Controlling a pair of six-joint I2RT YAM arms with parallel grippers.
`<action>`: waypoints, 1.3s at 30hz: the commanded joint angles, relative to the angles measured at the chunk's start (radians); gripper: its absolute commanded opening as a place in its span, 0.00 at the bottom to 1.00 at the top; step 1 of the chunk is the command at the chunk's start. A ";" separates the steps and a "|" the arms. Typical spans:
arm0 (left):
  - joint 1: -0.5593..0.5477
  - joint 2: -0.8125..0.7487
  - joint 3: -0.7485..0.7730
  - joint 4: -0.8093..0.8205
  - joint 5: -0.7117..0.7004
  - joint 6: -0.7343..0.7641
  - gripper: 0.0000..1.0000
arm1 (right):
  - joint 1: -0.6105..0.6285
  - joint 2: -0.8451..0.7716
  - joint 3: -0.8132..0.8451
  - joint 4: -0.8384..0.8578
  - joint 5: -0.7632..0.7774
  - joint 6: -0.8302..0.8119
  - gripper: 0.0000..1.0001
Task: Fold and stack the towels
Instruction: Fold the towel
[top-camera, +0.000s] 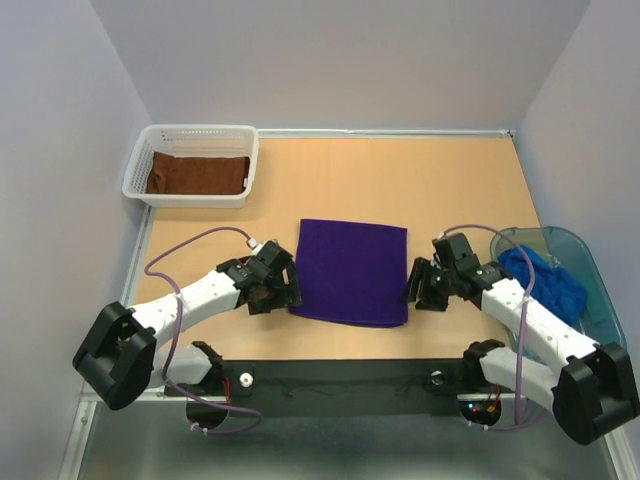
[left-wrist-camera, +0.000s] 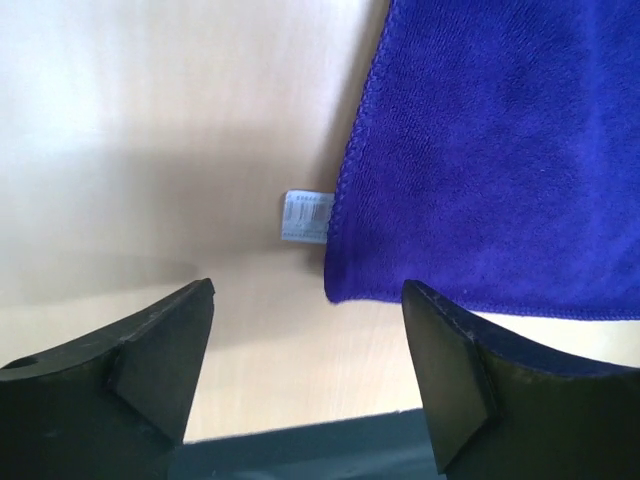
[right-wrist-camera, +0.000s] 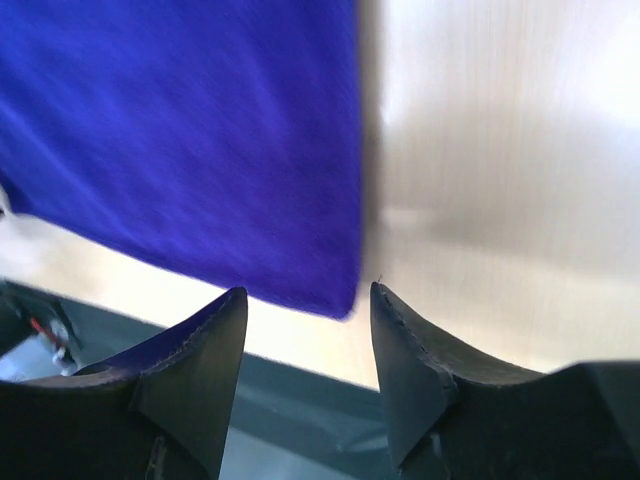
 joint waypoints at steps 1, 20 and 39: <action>0.000 -0.074 0.107 -0.120 -0.094 0.040 0.87 | -0.001 0.045 0.161 0.000 0.148 -0.085 0.57; -0.066 0.190 0.142 0.035 0.015 0.085 0.25 | 0.000 0.199 -0.072 0.145 -0.243 -0.054 0.29; -0.066 -0.147 -0.051 -0.020 0.147 -0.030 0.47 | -0.001 0.087 0.064 0.035 0.065 -0.055 0.36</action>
